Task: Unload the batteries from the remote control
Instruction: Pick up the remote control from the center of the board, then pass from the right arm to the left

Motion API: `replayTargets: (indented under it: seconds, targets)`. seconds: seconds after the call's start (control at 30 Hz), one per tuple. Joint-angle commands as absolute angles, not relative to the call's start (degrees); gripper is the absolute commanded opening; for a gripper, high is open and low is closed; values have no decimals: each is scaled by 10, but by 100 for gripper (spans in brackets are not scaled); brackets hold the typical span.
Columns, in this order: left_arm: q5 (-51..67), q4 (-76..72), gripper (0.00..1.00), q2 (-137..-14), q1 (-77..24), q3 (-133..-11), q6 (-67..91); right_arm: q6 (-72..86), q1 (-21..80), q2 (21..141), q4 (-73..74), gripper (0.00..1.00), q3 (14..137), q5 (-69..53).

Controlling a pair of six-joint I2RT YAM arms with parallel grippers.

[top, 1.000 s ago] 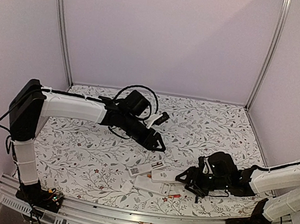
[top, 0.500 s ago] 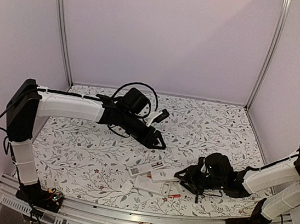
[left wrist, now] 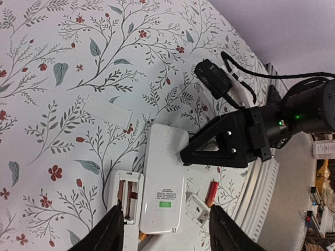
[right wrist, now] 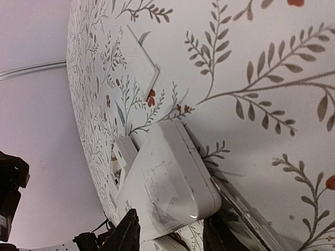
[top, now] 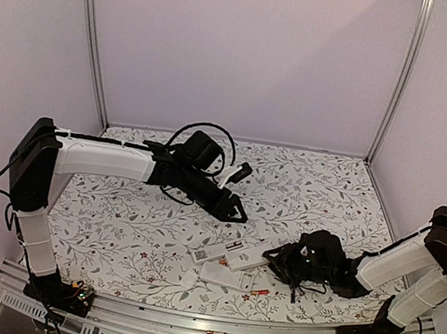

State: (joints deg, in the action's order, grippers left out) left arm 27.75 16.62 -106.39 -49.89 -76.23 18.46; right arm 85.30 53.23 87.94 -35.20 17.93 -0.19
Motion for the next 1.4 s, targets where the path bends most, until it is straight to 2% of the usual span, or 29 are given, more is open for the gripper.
replayTargets:
  seconds: [0.0,0.13,0.3,0.53,0.83,1.07,1.2,1.37]
  targets:
    - [276,168,55,-1040,-506,-765,180,870,527,899,-385,40,174,34]
    - [275,168,55,-1038,-507,-765,180,871,521,931,-422,34,179,27]
    - [277,166,55,-1036,-507,-764,180,862,514,965,-472,19,189,20]
    - [279,156,55,-1041,-511,-755,182,835,513,936,-472,5,205,29]
    - [300,129,56,-1050,-514,-739,194,813,513,867,-459,0,203,42]
    - [292,120,75,-1046,-513,-732,197,773,513,797,-443,0,207,55]
    - [315,105,78,-1042,-497,-728,212,736,514,755,-442,0,205,64]
    - [403,56,79,-1028,-486,-713,237,692,514,706,-448,0,199,74]
